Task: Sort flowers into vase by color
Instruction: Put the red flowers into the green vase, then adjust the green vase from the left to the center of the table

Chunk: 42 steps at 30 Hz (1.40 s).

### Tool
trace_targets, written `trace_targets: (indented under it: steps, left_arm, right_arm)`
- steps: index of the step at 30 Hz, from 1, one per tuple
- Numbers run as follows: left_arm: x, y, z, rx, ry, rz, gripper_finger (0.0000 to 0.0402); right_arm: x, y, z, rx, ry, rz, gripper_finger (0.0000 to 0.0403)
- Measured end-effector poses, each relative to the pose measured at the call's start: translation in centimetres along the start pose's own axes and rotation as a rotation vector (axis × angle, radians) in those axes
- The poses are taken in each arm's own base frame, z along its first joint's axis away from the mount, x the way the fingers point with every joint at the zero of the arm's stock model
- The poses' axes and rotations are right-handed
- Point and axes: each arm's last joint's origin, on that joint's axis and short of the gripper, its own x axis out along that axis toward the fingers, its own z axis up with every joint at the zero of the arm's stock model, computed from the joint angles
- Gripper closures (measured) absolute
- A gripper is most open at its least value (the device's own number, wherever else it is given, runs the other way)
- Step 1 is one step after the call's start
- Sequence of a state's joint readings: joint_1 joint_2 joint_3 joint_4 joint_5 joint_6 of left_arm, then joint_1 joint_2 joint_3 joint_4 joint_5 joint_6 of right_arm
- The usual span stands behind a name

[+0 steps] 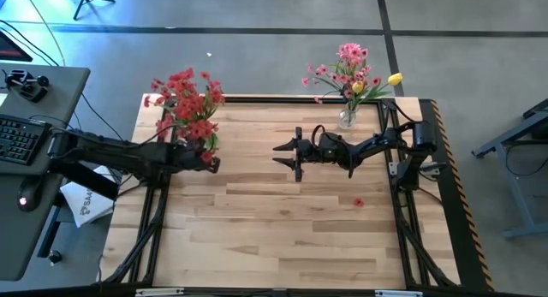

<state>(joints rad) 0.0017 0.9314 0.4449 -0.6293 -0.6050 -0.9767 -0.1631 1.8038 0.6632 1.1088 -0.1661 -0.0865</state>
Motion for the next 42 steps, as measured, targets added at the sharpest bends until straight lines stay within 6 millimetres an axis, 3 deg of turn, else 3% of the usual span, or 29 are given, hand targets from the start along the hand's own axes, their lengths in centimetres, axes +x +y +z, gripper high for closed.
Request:
trace_targets:
  steps: [5, 11, 20, 23, 28, 34, 37, 42]
  left_arm:
    - [-2.1, -0.8, 2.1, 0.098, 0.037, -0.027, 0.025]
    - [-6.1, -1.5, 5.6, 0.208, 0.097, -0.091, 0.025]
    - [-12.6, -1.5, 11.0, 0.265, -0.027, -0.199, 0.025]
    - [-14.2, -1.6, 11.8, 0.307, -0.051, -0.27, 0.025]
    - [-15.4, -2.5, 9.7, 0.467, 0.16, -0.449, 0.0252]
    - [-14.6, -4.7, 5.1, 0.448, 0.39, -0.274, 0.027]
    - [-13.7, -6.3, 2.4, 0.426, 0.338, -0.22, 0.0278]
    - [-10.5, -8.2, -3.3, 0.387, -0.006, -0.219, 0.0279]
  right_arm:
    - [0.0, -0.2, 0.0, 0.004, -0.001, -0.008, 0.0247]
    - [0.0, -0.3, 0.0, 0.019, -0.001, -0.015, 0.0247]
    - [-0.1, -0.3, 0.0, 0.028, 0.001, -0.014, 0.0247]
    - [-0.1, -0.2, -0.1, 0.018, -0.001, -0.014, 0.0247]
    - [-2.0, -0.3, -0.2, 0.001, -0.007, -0.069, 0.0247]
    - [-5.4, -0.1, 0.2, -0.005, -0.052, -0.172, 0.0247]
    - [-6.8, 0.1, 0.5, -0.009, -0.082, -0.19, 0.0247]
    - [-8.4, 0.4, 0.8, -0.011, -0.11, -0.194, 0.0247]
